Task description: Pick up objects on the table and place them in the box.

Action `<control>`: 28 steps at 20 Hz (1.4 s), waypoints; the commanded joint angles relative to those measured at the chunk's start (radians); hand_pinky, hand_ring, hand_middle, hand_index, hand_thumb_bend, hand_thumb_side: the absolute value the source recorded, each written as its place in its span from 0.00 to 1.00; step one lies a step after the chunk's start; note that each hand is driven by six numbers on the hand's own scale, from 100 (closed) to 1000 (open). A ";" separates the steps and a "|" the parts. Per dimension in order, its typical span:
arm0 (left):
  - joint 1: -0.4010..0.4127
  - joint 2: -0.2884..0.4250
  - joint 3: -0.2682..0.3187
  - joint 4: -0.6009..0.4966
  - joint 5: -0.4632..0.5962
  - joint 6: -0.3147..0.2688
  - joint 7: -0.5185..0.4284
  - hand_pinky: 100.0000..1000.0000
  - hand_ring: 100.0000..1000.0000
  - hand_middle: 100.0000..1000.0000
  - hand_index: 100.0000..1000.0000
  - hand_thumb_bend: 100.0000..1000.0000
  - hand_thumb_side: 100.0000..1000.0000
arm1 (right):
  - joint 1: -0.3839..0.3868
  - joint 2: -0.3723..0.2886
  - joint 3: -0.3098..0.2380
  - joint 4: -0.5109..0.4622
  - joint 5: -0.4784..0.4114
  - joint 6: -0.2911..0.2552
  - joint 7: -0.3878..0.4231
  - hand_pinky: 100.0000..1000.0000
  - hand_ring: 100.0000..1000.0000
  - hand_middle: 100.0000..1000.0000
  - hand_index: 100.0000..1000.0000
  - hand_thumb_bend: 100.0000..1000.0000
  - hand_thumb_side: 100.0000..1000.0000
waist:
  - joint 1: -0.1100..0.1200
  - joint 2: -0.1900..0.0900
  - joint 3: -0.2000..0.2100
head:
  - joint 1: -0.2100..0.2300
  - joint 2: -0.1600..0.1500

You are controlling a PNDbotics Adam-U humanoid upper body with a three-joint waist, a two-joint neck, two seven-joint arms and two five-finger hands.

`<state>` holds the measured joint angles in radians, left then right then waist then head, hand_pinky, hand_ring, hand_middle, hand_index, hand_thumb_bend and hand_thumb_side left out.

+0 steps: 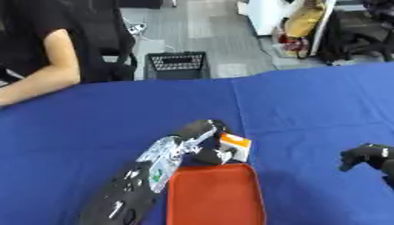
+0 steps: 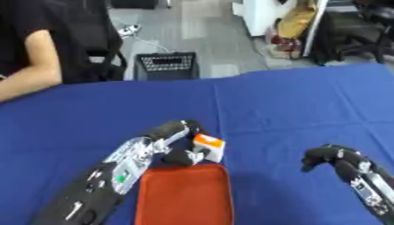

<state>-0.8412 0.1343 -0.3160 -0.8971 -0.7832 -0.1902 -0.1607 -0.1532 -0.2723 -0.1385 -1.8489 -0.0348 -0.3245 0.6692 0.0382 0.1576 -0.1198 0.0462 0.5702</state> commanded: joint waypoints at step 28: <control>0.269 0.298 -0.127 -0.808 0.227 0.227 -0.127 0.74 0.46 0.50 0.55 0.00 0.29 | -0.010 -0.019 -0.019 -0.006 0.014 -0.003 -0.011 0.83 0.59 0.62 0.79 0.00 0.95 | 0.005 -0.010 0.046 | -0.048 -0.025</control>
<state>-0.5633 0.4134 -0.4398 -1.6851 -0.5627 0.0340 -0.2798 -0.1528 -0.2734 -0.1515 -1.8427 -0.0236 -0.3254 0.6598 0.0459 0.1585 -0.0735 0.0078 0.5526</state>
